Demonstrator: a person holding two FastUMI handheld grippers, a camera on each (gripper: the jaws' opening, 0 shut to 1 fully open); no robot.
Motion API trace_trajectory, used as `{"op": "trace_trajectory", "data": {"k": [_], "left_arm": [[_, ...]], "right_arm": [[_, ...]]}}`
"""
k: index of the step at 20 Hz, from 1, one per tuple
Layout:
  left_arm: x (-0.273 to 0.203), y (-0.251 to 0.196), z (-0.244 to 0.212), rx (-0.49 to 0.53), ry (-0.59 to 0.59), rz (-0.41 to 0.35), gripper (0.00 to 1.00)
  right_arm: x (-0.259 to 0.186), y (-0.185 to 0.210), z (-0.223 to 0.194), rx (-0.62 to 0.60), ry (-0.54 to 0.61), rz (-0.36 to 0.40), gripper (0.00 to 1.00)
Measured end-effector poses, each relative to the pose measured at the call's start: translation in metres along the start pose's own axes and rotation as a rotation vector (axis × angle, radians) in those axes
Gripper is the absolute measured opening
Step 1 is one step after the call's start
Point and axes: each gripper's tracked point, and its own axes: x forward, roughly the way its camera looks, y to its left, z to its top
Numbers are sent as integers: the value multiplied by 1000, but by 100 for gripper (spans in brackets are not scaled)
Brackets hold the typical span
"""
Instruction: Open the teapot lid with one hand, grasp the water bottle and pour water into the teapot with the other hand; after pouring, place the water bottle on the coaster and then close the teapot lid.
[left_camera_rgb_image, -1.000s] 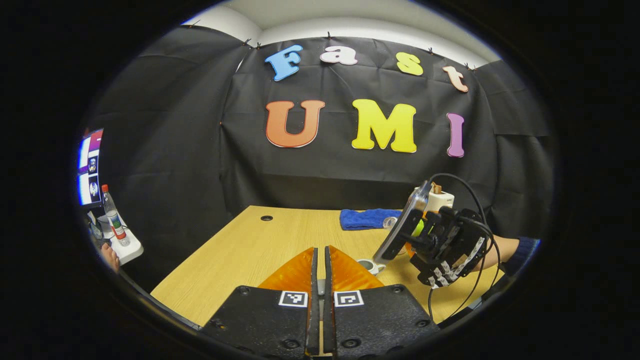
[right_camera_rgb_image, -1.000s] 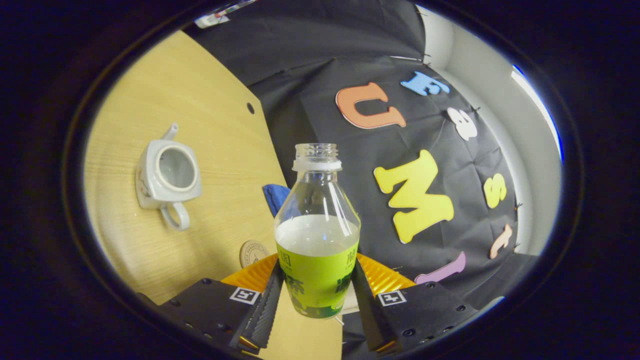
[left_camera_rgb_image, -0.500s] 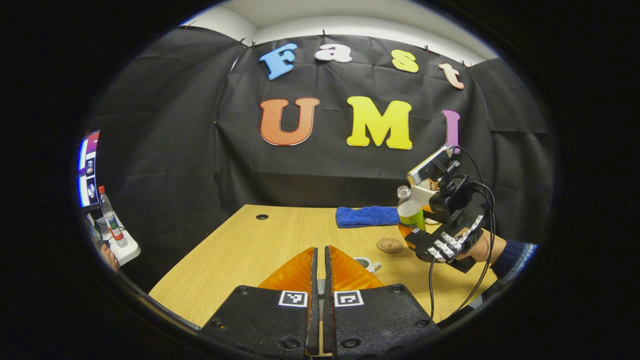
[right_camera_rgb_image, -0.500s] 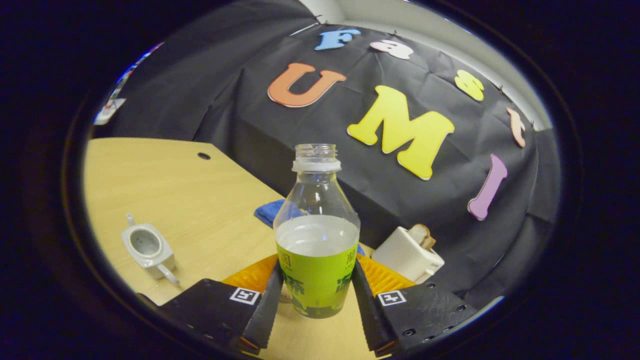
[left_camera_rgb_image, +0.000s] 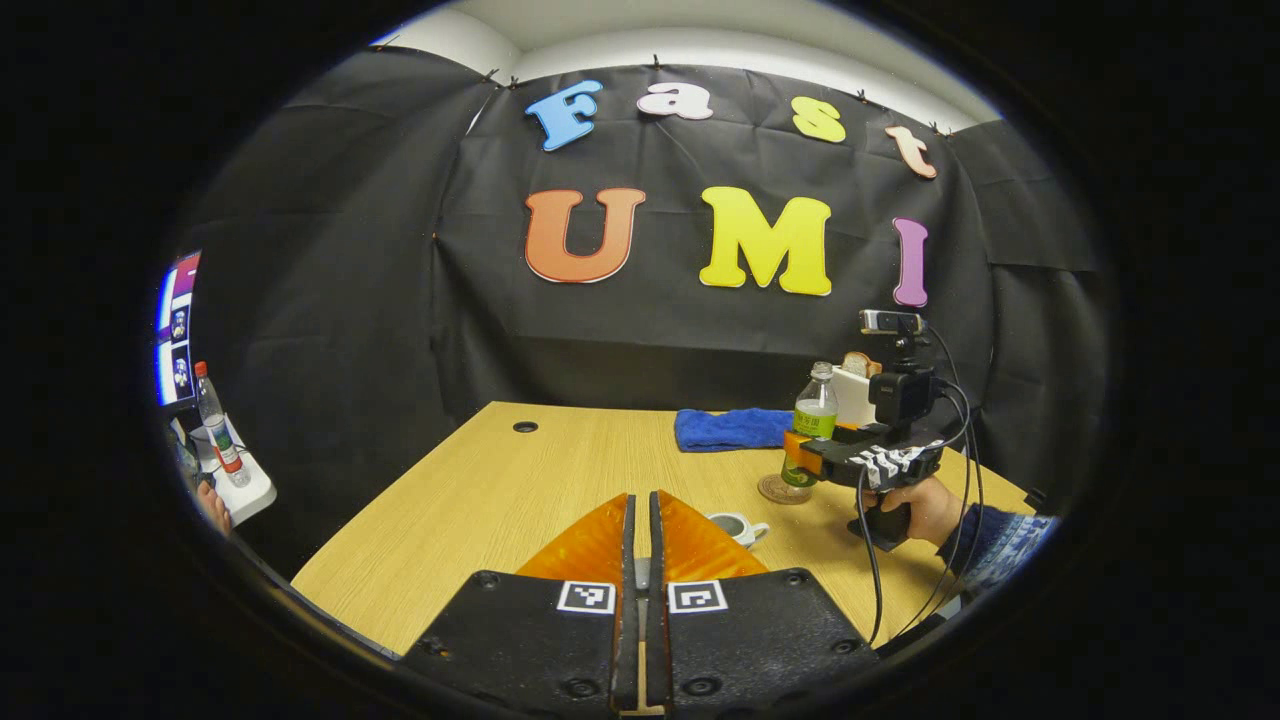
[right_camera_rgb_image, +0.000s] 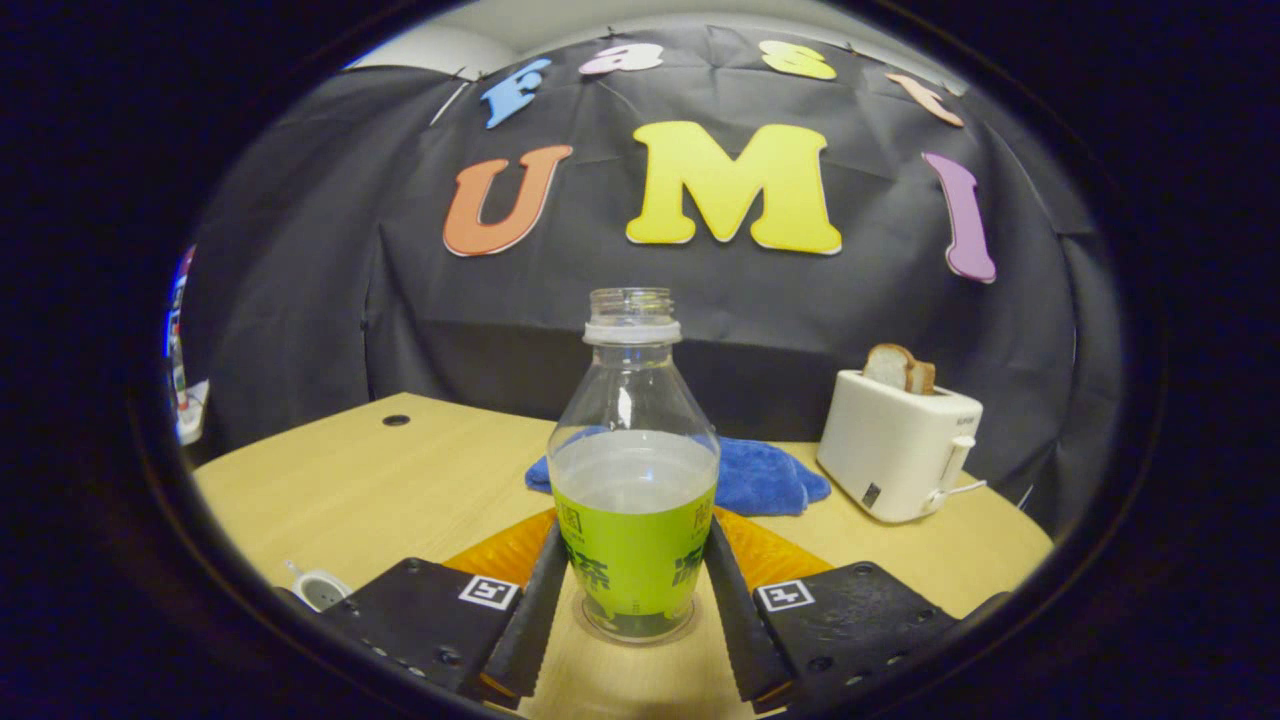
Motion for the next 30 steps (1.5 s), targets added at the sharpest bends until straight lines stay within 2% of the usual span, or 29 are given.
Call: {"op": "trace_trajectory", "data": {"k": [2, 9, 10, 12, 13, 15, 17, 22, 26, 27, 28, 29, 30], "left_arm": [[3, 1, -3, 1, 8, 2, 5], [11, 1, -12, 13, 36, 15, 5], [11, 1, -12, 17, 37, 18, 5], [11, 1, -11, 19, 32, 18, 5], [10, 0, -7, 19, 22, 18, 5], [8, -4, 2, -5, -12, -4, 5], [5, -12, 7, -18, -32, -38, 5], [10, -23, 7, -4, -51, -55, 5], [15, -33, 4, 16, -49, -46, 5], [15, -36, 6, 17, -53, -41, 5], [16, -37, 6, 23, -60, -29, 5], [17, -40, 6, 35, -61, -17, 6], [19, -42, 4, 44, -66, -8, 6]], "right_arm": [[13, -11, -4, -5, 1, -31, 71], [19, -4, -6, -21, 4, -17, 72], [18, -5, -5, -20, 2, -15, 75], [14, -8, 0, -24, -2, -17, 75], [8, -8, 3, -22, -8, -8, 83], [-7, -5, 14, -1, -35, 11, 94], [-28, -6, 24, -1, -69, 22, 94], [-86, -12, 44, -20, -142, 52, 94], [-138, -31, 49, -92, -179, 20, 94], [-149, -30, 47, -108, -184, 42, 97], [-161, -29, 45, -118, -185, 71, 95], [-172, -34, 41, -129, -181, 77, 98], [-181, -42, 38, -126, -171, 63, 95]]}}
